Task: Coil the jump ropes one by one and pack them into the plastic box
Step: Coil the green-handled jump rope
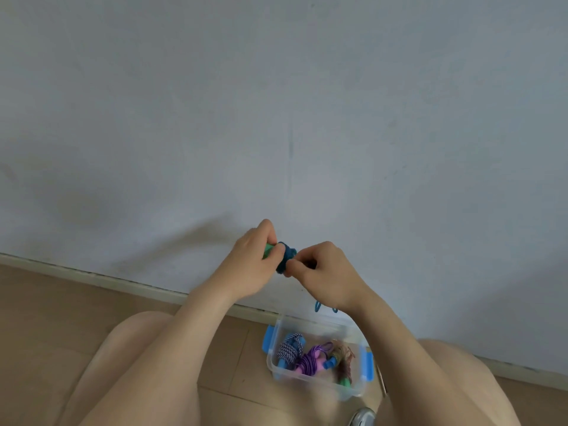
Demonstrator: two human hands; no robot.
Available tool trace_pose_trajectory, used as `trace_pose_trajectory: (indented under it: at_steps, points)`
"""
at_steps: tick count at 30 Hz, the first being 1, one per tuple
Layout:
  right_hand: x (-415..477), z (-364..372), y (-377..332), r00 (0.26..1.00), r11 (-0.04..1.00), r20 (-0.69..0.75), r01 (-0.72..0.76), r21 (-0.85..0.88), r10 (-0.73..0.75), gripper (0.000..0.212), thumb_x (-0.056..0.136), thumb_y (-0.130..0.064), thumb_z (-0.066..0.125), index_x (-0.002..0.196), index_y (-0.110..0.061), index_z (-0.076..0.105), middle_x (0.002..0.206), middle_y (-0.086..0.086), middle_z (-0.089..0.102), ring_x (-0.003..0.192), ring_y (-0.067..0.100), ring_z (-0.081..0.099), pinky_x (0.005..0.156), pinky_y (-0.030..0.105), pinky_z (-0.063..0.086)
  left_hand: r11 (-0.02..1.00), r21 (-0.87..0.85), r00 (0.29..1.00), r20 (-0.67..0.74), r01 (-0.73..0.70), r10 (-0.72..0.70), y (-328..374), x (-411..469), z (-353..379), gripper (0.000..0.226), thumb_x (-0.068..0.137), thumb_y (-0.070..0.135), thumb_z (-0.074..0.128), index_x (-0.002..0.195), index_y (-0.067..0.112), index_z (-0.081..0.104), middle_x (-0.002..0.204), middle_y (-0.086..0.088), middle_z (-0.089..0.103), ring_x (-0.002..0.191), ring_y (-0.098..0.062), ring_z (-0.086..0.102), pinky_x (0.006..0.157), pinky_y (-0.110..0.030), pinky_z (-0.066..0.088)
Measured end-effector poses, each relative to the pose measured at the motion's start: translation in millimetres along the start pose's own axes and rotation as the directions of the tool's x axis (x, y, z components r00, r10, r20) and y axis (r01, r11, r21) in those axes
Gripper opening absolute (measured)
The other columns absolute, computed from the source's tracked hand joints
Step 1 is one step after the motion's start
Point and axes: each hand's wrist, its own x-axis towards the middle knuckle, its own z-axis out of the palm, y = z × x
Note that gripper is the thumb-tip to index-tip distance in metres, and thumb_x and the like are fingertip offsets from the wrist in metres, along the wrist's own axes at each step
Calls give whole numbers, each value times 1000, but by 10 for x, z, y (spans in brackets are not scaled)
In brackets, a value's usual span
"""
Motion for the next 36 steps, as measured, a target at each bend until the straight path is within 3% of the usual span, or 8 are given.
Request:
trace_pose_trajectory:
  at_steps: [5, 10, 15, 18, 22, 25, 32, 36]
  points:
    - [-33, 25, -9, 995, 999, 87, 46, -9, -45, 33, 99, -25, 61, 77, -3, 73, 53, -1, 40, 52, 12, 31, 52, 23, 30, 990, -78, 985, 133, 118, -107, 52, -37, -85, 9, 102, 26, 56, 103, 24, 47, 96, -3, 73, 82, -16, 75, 82, -45, 63]
    - [-41, -32, 52, 993, 997, 118, -2, 78, -7, 30, 104, -28, 63, 80, -17, 77, 62, -1, 51, 53, 15, 41, 59, 29, 39, 995, -98, 971, 236, -18, 41, 32, -33, -128, 63, 90, 10, 63, 138, 52, 60, 122, 17, 67, 95, -4, 71, 81, -35, 64]
    - [-77, -64, 30, 981, 977, 188, -90, 194, 52, 31, 103, -28, 65, 86, -4, 73, 69, 13, 54, 56, 22, 41, 53, 34, 36, 991, 14, 978, 163, -135, 131, -69, -12, -90, 42, 74, 37, 92, 110, 46, 72, 107, 18, 72, 100, -4, 67, 89, -37, 58]
    - [-59, -225, 15, 989, 956, 68, -141, 256, 128, 9, 96, -23, 74, 103, -20, 78, 78, 2, 79, 51, 14, 47, 49, 26, 42, 966, 236, 995, 32, -103, 98, -126, 2, -86, 31, 82, 38, 85, 108, 48, 71, 105, 19, 66, 100, -7, 62, 86, -40, 56]
    - [-42, -426, 155, 971, 982, -147, -185, 48, 190, 9, 91, -19, 73, 95, -25, 79, 73, -4, 79, 45, 0, 52, 46, 16, 39, 934, 356, 984, -175, 31, 34, -158, -4, -117, 26, 87, 33, 79, 107, 47, 71, 104, 20, 63, 98, -11, 58, 71, -32, 47]
    - [-23, -442, 221, 898, 962, -358, -198, 190, 256, 12, 89, -16, 75, 92, -26, 80, 73, -3, 78, 61, 8, 61, 50, 18, 42, 915, 391, 976, -218, 101, -14, -154, -2, -134, 26, 87, 30, 81, 106, 45, 73, 101, 19, 63, 97, -13, 60, 66, -29, 40]
    - [36, -469, 208, 813, 431, -87, -211, 877, 576, 34, 91, 7, 56, 116, -6, 75, 96, 12, 62, 67, 19, 48, 54, 26, 34, 851, 423, 926, -335, 311, -172, -248, 12, -75, 29, 91, 20, 75, 111, 40, 73, 114, 11, 70, 97, -20, 66, 62, -27, 41]
    - [-6, -466, 153, 877, 796, -200, -274, 539, 437, 38, 87, 7, 63, 110, -18, 78, 98, 7, 73, 71, 17, 61, 59, 25, 44, 839, 387, 891, -396, 382, -223, -235, 20, -48, 28, 94, 20, 72, 116, 38, 71, 117, 7, 69, 97, -24, 67, 64, -30, 42]
